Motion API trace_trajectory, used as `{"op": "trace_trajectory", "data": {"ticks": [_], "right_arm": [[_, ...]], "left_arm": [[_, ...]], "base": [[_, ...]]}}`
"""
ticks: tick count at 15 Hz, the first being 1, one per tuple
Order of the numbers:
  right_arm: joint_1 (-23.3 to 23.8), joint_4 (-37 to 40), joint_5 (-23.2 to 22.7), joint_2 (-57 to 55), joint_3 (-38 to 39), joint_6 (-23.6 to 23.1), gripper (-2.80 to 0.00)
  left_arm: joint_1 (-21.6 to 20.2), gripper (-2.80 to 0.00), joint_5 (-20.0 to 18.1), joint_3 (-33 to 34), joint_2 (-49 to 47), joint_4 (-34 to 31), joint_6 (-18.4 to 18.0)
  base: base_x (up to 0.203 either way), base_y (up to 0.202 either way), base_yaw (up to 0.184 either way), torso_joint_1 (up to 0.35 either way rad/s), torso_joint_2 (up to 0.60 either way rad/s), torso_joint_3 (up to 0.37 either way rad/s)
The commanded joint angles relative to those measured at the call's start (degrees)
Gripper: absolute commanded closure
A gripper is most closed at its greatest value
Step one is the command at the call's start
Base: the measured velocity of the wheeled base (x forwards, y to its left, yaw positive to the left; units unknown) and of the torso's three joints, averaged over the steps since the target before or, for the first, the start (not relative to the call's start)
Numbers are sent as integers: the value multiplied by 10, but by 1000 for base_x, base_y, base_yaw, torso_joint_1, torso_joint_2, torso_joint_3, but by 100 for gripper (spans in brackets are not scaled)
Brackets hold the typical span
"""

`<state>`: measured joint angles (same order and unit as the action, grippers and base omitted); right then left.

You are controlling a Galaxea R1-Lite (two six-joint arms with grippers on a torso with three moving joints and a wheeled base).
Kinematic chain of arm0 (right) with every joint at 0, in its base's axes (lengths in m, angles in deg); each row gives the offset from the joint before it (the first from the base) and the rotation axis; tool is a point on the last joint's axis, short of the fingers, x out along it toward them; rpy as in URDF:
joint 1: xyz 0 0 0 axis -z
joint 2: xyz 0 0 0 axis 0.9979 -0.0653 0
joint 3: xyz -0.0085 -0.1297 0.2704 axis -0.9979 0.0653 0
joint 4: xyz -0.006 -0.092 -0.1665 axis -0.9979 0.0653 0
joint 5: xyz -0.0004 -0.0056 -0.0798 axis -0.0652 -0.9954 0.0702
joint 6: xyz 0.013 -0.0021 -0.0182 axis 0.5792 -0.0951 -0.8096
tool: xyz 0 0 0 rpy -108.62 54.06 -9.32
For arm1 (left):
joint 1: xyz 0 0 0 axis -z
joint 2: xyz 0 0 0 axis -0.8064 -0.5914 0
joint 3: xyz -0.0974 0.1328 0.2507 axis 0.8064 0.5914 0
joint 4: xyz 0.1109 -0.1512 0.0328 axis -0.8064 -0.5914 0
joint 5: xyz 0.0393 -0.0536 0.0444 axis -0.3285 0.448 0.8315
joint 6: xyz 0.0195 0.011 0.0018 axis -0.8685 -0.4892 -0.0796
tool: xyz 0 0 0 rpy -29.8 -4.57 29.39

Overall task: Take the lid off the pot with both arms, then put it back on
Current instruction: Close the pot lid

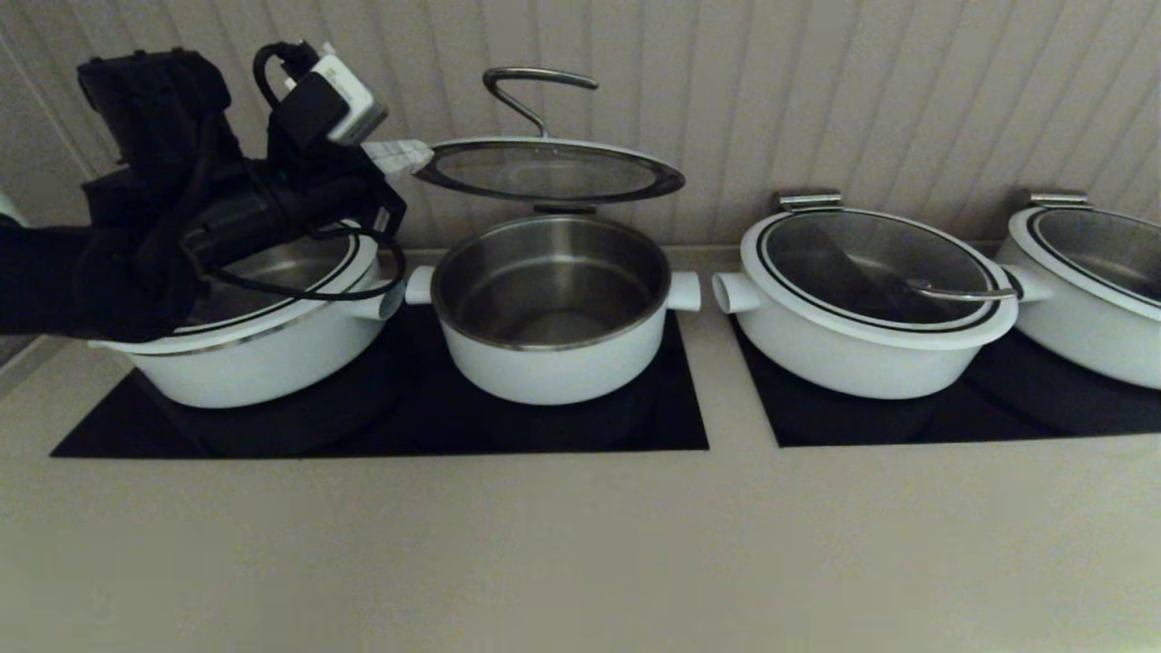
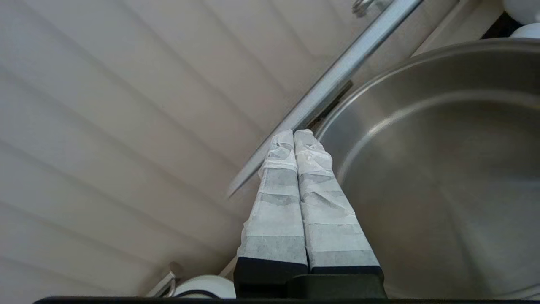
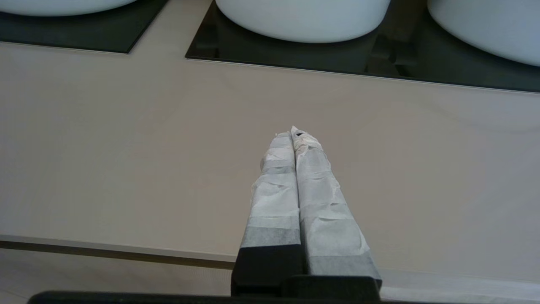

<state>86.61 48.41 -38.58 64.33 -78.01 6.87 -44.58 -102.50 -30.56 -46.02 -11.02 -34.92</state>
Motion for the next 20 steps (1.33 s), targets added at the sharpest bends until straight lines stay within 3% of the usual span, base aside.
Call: {"op": "trace_trajectory", "data": {"ticks": [1, 12, 20], "right_arm": [[0, 0, -1, -1, 0, 0, 0], [0, 0, -1, 0, 0, 0, 0], [0, 0, -1, 0, 0, 0, 0]], "left_arm": [[-1, 0, -1, -5, 0, 3, -2], [10, 0, 0, -121, -25, -28, 0], [42, 0, 2, -77, -11, -25, -3]], "base": [[0, 0, 0, 0, 0, 0], [0, 0, 0, 0, 0, 0], [0, 0, 0, 0, 0, 0]]}}
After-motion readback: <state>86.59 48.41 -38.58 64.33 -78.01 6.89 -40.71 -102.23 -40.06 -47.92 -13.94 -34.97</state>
